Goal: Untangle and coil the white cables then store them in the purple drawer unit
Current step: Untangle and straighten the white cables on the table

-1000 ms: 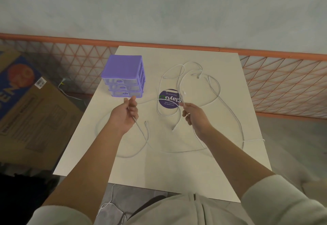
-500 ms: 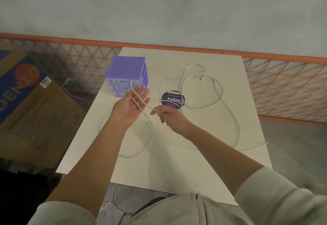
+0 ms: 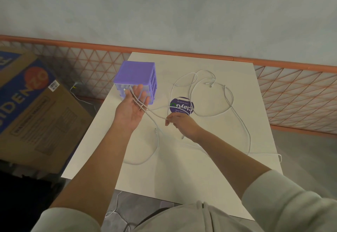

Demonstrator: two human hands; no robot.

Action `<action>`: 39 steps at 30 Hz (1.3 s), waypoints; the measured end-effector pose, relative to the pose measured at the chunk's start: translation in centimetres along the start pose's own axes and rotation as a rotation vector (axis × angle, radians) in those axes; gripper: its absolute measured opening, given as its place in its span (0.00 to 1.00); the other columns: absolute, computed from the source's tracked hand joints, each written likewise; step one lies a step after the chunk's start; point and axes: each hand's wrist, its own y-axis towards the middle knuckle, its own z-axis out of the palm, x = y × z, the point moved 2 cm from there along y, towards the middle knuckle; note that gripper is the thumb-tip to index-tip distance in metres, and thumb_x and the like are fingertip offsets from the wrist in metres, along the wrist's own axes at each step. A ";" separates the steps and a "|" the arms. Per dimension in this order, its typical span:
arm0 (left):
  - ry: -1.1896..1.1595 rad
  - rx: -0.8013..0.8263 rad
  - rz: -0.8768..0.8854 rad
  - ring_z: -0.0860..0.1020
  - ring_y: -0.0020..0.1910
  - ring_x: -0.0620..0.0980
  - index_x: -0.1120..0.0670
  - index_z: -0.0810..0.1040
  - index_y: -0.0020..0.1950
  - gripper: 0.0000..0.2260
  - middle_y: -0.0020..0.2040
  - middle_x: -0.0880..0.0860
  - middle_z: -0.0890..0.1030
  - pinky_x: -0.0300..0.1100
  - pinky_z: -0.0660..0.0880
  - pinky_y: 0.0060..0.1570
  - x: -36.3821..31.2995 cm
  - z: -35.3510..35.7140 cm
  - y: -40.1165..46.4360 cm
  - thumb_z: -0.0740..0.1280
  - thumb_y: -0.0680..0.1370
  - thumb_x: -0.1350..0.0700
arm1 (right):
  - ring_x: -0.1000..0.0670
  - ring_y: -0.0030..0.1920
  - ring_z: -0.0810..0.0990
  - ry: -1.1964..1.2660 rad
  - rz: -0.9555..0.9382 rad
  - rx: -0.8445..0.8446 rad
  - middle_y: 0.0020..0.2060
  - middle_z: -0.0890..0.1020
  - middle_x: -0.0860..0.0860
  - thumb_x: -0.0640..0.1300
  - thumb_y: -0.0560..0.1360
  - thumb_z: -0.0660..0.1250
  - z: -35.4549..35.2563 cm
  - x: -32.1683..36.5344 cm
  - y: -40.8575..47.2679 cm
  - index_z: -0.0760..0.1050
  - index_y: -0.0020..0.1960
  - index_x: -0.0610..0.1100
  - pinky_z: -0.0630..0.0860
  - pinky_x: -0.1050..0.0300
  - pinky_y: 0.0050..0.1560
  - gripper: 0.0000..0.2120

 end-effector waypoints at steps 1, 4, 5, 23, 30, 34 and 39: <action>-0.009 -0.005 0.013 0.83 0.41 0.42 0.56 0.74 0.67 0.18 0.48 0.47 0.84 0.43 0.81 0.52 -0.1 -0.1 0.1 0.57 0.83 0.48 | 0.54 0.38 0.70 -0.004 0.007 -0.009 0.39 0.78 0.60 0.44 0.75 0.61 -0.1 0.0 0.0 0.80 0.34 0.51 0.67 0.55 0.49 0.15; -0.014 -0.003 0.038 0.77 0.33 0.40 0.57 0.75 0.66 0.17 0.38 0.47 0.79 0.43 0.79 0.56 -0.4 -0.3 0.3 0.59 0.83 0.49 | 0.54 0.39 0.70 -0.016 -0.016 -0.008 0.42 0.78 0.56 0.46 0.78 0.61 -0.4 0.0 -0.3 0.81 0.43 0.50 0.68 0.58 0.47 0.11; -0.025 0.004 0.041 0.75 0.31 0.40 0.57 0.76 0.64 0.16 0.35 0.47 0.77 0.43 0.79 0.57 -0.5 -0.4 0.4 0.59 0.83 0.50 | 0.55 0.39 0.71 -0.015 -0.021 -0.007 0.43 0.78 0.55 0.48 0.79 0.62 -0.4 -0.1 -0.5 0.81 0.48 0.48 0.68 0.59 0.46 0.09; -0.254 -0.249 0.104 0.63 0.19 0.45 0.51 0.72 0.46 0.11 0.24 0.48 0.63 0.32 0.68 0.24 -1.8 -4.2 1.8 0.54 0.85 0.50 | 0.45 0.45 0.72 -0.892 -0.360 -0.732 0.42 0.74 0.49 0.45 0.80 0.61 -7.6 -2.9 -1.8 0.74 0.67 0.55 0.66 0.51 0.47 0.17; -0.369 -0.275 0.112 0.62 0.18 0.45 0.52 0.70 0.43 0.13 0.22 0.48 0.63 0.31 0.66 0.24 -1.6 -4.4 2.0 0.52 0.85 0.54 | 0.45 0.60 0.69 -0.943 -0.003 -0.133 0.56 0.70 0.48 0.43 0.80 0.52 -5.2 -9.5 -3.0 0.68 0.72 0.56 0.64 0.51 0.62 0.22; -0.419 -0.298 0.131 0.63 0.18 0.45 0.52 0.67 0.43 0.14 0.22 0.49 0.63 0.31 0.67 0.23 -1.7 -5.2 2.1 0.49 0.86 0.54 | 0.47 0.56 0.71 -0.792 0.076 -0.027 0.53 0.76 0.49 0.40 0.80 0.52 -4.7 -10.5 -3.7 0.79 0.60 0.54 0.68 0.54 0.57 0.20; -0.238 -0.378 0.125 0.59 0.20 0.44 0.49 0.67 0.40 0.16 0.24 0.46 0.62 0.33 0.61 0.23 -2.2 -7.3 2.7 0.47 0.85 0.55 | 0.49 0.27 0.64 -0.021 0.262 -0.103 0.25 0.68 0.50 0.43 0.74 0.57 -5.9 -10.0 -4.4 0.82 0.35 0.44 0.62 0.60 0.28 0.16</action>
